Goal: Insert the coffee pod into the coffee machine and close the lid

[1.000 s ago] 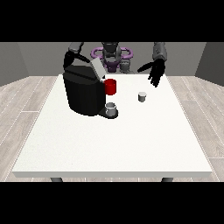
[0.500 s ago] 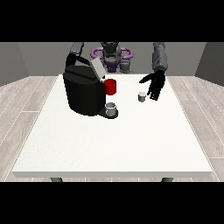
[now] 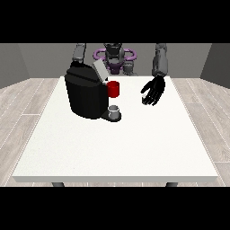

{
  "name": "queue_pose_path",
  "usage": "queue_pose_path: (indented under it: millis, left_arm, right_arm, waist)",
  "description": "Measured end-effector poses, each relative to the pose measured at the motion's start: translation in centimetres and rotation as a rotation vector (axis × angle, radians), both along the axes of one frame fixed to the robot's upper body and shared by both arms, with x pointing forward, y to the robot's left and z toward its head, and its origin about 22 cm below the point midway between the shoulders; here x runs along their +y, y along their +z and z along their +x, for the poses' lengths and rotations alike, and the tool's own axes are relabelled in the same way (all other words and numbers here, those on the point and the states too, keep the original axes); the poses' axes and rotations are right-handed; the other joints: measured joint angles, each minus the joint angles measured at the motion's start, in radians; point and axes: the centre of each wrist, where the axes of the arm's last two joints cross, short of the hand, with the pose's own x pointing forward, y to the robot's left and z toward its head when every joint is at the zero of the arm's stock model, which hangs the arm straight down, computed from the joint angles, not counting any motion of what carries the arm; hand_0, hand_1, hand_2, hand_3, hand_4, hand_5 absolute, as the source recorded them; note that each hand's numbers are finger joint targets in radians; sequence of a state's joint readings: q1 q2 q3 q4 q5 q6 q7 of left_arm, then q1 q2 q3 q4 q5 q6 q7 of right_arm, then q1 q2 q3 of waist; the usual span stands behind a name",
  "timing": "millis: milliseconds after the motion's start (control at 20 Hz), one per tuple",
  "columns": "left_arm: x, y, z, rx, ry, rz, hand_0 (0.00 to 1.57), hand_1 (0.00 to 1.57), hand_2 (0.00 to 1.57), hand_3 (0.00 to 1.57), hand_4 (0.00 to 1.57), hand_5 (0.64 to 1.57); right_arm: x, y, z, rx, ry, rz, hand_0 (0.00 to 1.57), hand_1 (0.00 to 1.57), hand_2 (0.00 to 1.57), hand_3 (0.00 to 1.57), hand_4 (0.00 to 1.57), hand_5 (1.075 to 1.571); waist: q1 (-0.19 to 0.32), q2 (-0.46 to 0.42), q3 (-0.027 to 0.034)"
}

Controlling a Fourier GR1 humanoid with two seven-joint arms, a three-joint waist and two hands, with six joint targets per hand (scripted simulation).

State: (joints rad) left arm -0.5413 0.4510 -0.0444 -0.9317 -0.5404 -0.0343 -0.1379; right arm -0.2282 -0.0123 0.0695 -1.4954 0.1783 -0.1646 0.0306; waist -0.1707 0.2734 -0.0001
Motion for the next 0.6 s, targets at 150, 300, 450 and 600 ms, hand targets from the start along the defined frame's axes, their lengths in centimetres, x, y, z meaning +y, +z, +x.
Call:
queue_pose_path:
  millis: [150, 300, 450, 600]
  left_arm:
    - [-0.3, -0.1, 0.4, -0.025, -0.021, 0.076, 0.92, 0.92, 1.02, 0.84, 0.41, 1.571]
    - [-0.1, 0.0, 0.9, -0.017, -0.036, 0.152, 0.83, 0.83, 1.0, 0.86, 0.34, 1.571]
    - [-0.2, -0.2, 1.2, 0.015, -0.052, 0.221, 0.88, 0.88, 1.0, 0.82, 0.28, 1.571]
    - [-0.2, -0.7, 1.4, 0.06, -0.058, 0.276, 0.79, 0.79, 0.96, 0.85, 0.39, 1.571]
  right_arm:
    - [0.6, 0.1, 0.4, -0.004, 0.007, -0.005, 0.0, 0.0, 0.0, 0.0, 0.0, 1.571]
    - [1.0, 0.0, 0.7, -0.001, 0.018, -0.015, 0.0, 0.0, 0.0, 0.0, 0.0, 1.571]
    - [0.8, 0.1, 1.2, 0.005, 0.023, -0.02, 0.0, 0.0, 0.0, 0.0, 0.0, 1.571]
    - [0.7, -0.4, 1.2, 0.02, 0.033, -0.019, 0.0, 0.0, 0.0, 0.0, 0.0, 1.571]
  waist:
    - [0.002, 0.012, 0.0001]
    - [-0.004, 0.022, 0.0]
    - [-0.007, 0.024, 0.0004]
    - [-0.012, 0.015, 0.0016]
